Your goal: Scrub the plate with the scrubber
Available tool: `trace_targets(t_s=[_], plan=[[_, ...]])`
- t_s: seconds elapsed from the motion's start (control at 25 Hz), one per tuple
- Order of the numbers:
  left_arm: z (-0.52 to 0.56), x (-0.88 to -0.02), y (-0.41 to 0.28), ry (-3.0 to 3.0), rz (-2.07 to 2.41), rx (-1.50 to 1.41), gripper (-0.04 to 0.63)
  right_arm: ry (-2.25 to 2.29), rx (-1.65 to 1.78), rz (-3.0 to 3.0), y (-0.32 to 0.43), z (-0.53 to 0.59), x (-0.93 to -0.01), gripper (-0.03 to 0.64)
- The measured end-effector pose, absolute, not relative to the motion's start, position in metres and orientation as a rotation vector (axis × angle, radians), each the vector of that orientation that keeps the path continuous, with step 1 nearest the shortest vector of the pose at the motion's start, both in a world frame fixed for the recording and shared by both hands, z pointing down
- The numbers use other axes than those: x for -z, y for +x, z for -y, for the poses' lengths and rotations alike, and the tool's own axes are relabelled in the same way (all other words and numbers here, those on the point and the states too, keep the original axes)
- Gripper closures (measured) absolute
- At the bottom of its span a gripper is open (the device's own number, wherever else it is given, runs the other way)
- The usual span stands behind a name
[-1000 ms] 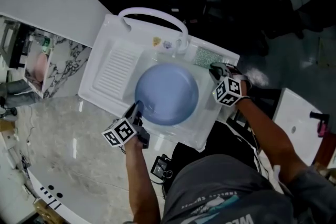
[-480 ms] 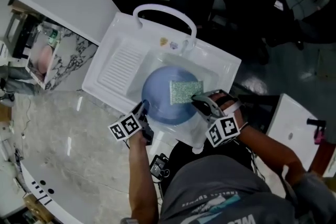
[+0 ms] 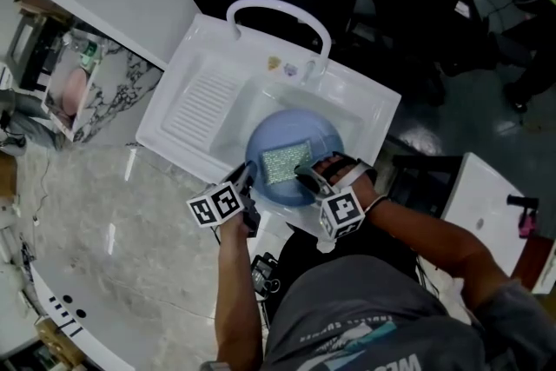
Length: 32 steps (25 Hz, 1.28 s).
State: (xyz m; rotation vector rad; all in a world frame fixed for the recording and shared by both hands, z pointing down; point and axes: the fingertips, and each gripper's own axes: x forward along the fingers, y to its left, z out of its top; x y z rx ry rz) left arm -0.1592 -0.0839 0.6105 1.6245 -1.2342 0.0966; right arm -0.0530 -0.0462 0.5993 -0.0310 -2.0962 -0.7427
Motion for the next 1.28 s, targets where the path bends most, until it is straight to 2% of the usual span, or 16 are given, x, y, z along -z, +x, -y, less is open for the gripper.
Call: trace_targets(t_s=[0.24, 0.48, 0.68, 0.96, 1.12, 1.28], plan=[[0.086, -0.611, -0.167, 1.600, 1.244, -0.052, 0.566, 0.054, 0.717, 1.991, -0.026, 0.099, -0.597, 0.551], [0.094, -0.609, -0.171, 1.602, 1.253, -0.038, 0.566, -0.075, 0.670, 1.977, 0.006, 0.042, -0.598, 0.551], [0.099, -0.608, -0.162, 1.625, 1.229, -0.057, 0.566, -0.128, 0.660, 2.037, -0.011, 0.009, -0.599, 0.549], [0.100, -0.604, -0.142, 1.657, 1.187, -0.080, 0.565, -0.032, 0.688, 2.054, -0.042, 0.063, -0.591, 0.549], [0.100, -0.604, -0.148, 1.647, 1.207, -0.071, 0.563, 0.049, 0.665, 1.982, -0.020, 0.105, -0.596, 0.549], [0.102, -0.603, -0.159, 1.630, 1.226, -0.039, 0.558, 0.025, 0.620, 1.944, 0.009, 0.094, -0.597, 0.548]])
